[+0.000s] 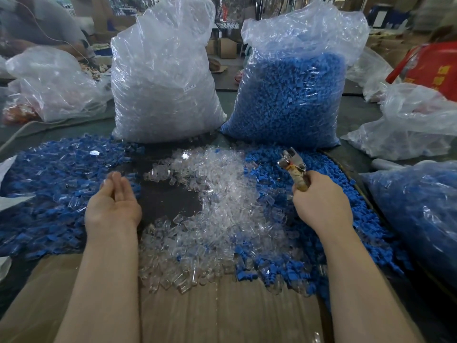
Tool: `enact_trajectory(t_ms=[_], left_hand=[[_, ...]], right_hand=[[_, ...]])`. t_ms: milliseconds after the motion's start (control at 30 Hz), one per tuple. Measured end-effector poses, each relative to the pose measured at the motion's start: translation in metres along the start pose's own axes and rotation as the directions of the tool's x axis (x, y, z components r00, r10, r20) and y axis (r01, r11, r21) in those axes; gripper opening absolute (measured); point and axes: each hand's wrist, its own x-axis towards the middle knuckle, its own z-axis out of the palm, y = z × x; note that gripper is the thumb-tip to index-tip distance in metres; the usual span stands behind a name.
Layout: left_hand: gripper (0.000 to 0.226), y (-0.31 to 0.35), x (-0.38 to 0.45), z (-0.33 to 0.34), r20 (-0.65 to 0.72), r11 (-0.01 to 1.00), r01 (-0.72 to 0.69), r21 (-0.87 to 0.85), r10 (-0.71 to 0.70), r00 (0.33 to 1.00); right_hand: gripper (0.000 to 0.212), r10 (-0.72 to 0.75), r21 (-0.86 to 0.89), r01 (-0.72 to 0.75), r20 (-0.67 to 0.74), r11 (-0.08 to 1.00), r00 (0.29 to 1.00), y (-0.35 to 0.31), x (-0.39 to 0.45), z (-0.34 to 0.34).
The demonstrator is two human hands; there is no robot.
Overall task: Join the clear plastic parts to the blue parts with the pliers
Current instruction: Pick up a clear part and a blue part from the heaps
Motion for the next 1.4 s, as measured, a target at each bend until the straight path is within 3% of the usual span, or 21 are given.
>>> enact_trajectory(t_ms=[167,267,367,433,567,667,733,967,1167,1400], left_hand=[[0.014,-0.003,0.001,0.000,0.042,1.000,-0.016,-0.019,0.017,0.999],[0.009,-0.009,-0.002,0.003,0.133,0.940,-0.040,0.340,-0.006,0.991],[0.007,-0.023,-0.006,0.005,0.284,0.608,-0.213,0.764,-0.021,0.959],[0.010,-0.033,-0.010,0.003,0.407,0.322,-0.367,0.873,-0.064,0.911],[0.017,-0.052,-0.015,-0.004,0.588,-0.116,-0.607,0.786,-0.159,0.793],[0.028,-0.059,-0.011,-0.009,0.624,-0.442,-0.643,0.626,-0.210,0.753],[0.035,-0.061,-0.008,-0.011,0.620,-0.559,-0.635,0.533,-0.254,0.743],[0.036,-0.059,-0.012,-0.008,0.623,-0.552,-0.650,0.522,-0.273,0.733],[0.016,-0.058,-0.014,-0.010,0.642,-0.535,-0.625,0.569,-0.186,0.744],[0.012,-0.055,-0.013,-0.009,0.625,-0.409,-0.623,0.667,-0.147,0.766]], right_hand=[[0.008,0.088,-0.114,-0.088,-0.005,0.990,0.996,0.006,-0.002,0.000],[0.007,0.103,-0.155,-0.102,-0.004,0.983,0.995,0.005,-0.003,0.000],[0.008,0.101,-0.195,-0.099,0.000,0.976,0.995,0.004,-0.005,0.000],[0.009,0.096,-0.229,-0.086,0.030,0.970,0.995,0.004,-0.007,0.000],[0.010,0.087,-0.240,-0.066,0.075,0.968,0.993,0.002,-0.007,0.002],[0.013,0.081,-0.242,-0.062,0.069,0.968,0.994,0.002,-0.007,0.003],[0.012,0.077,-0.245,-0.060,0.057,0.968,0.995,0.003,-0.006,0.004],[0.012,0.080,-0.259,-0.049,0.109,0.965,0.991,0.003,-0.004,0.004],[0.015,0.088,-0.273,-0.058,0.099,0.960,0.991,0.002,-0.006,0.002],[0.012,0.032,-0.245,-0.012,0.078,0.970,0.996,0.002,-0.005,0.002]])
